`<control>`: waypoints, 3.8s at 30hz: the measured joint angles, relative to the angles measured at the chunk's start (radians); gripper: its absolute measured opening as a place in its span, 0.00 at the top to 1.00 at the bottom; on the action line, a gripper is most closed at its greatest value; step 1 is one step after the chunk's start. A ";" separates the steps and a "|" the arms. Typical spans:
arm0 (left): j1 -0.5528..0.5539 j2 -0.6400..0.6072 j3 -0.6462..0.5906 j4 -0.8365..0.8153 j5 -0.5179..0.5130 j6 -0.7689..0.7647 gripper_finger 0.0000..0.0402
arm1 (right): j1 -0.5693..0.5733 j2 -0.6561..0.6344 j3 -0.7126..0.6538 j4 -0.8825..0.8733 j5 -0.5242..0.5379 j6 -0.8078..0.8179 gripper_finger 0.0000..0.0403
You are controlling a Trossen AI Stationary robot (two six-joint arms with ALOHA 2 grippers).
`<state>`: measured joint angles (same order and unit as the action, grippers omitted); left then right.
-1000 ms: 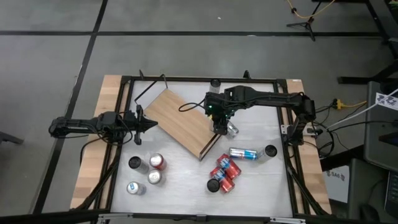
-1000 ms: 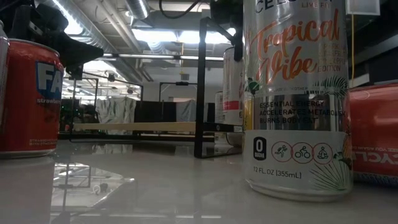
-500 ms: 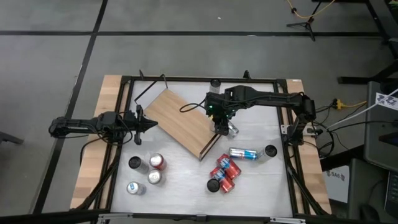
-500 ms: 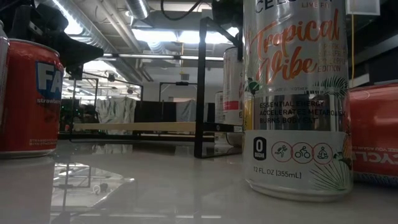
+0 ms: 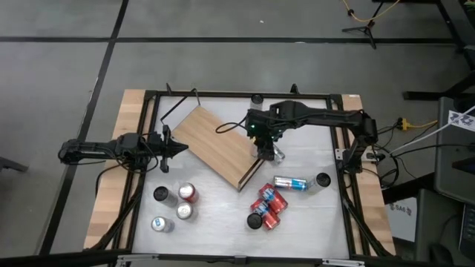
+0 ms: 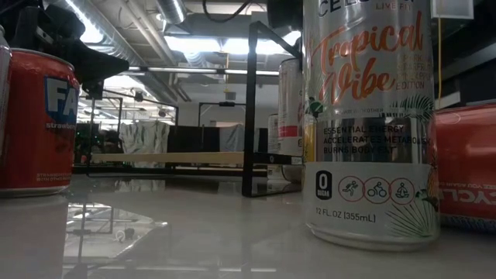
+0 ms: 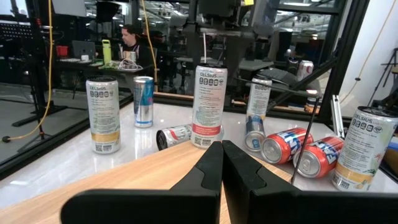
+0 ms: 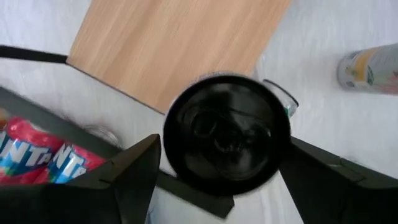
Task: Place canned beverage on shelf
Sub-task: Put the right white-pink soda can on the shelf, then put the top white-pink soda can on the shelf aligned with the other white-pink soda can
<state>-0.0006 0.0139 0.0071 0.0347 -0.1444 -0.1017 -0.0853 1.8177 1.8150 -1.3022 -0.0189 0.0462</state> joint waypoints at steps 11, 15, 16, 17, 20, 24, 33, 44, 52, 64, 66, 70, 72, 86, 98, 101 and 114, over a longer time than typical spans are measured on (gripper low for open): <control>0.000 0.000 0.000 0.000 0.000 0.000 1.00 | 0.000 -0.003 0.223 -0.169 0.011 0.000 0.24; 0.000 0.000 0.000 0.000 0.000 0.000 1.00 | 0.000 -0.008 0.310 -0.270 0.024 0.004 0.24; 0.000 0.000 0.000 0.000 0.000 0.000 1.00 | 0.000 -0.017 0.321 -0.267 0.035 0.013 0.24; 0.000 0.000 0.000 0.000 0.000 0.000 1.00 | 0.000 -0.032 0.323 -0.263 0.044 0.027 0.24; 0.000 0.000 0.000 0.000 0.000 0.000 1.00 | 0.000 -0.078 0.306 -0.268 0.055 0.035 0.24; 0.000 0.000 0.000 0.001 0.000 0.000 1.00 | 0.000 -0.144 0.237 -0.265 0.070 0.078 0.24; 0.000 0.000 0.000 0.001 0.000 0.000 1.00 | 0.000 -0.316 -0.082 -0.182 0.139 0.236 0.24; 0.000 0.000 0.000 0.001 0.000 0.000 1.00 | 0.000 -0.463 -0.528 0.093 0.104 0.368 0.24; 0.000 0.000 0.000 0.001 0.000 0.000 1.00 | 0.000 -0.459 -0.713 0.317 0.053 0.373 0.24; 0.000 0.000 0.000 0.001 0.000 0.000 1.00 | 0.000 -0.459 -0.884 0.538 0.054 0.373 0.24; 0.000 0.000 0.000 0.001 0.000 0.000 1.00 | 0.000 -0.459 -0.920 0.575 0.053 0.375 0.24; 0.000 0.000 0.000 0.001 0.000 0.000 1.00 | 0.000 -0.459 -0.976 0.673 0.053 0.400 0.24; 0.000 0.000 0.000 0.001 0.000 0.000 1.00 | 0.000 -0.459 -0.995 0.690 0.053 0.401 0.24; 0.000 0.000 0.000 0.001 0.000 0.000 1.00 | 0.000 -0.459 -1.044 0.795 0.121 0.422 0.24; 0.000 0.000 0.000 0.001 0.000 0.000 1.00 | 0.000 -0.459 -1.045 0.793 0.116 0.484 0.24; 0.000 0.000 0.000 0.001 0.000 0.000 1.00 | 0.000 -0.459 -1.045 0.793 0.116 0.485 0.24; 0.000 0.000 0.000 0.001 0.000 0.000 1.00 | 0.001 -0.357 -1.044 0.818 0.139 0.500 0.24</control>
<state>-0.0002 0.0138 0.0071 0.0357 -0.1444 -0.1020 -0.0845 1.4604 0.7715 -0.4841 0.1205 0.5465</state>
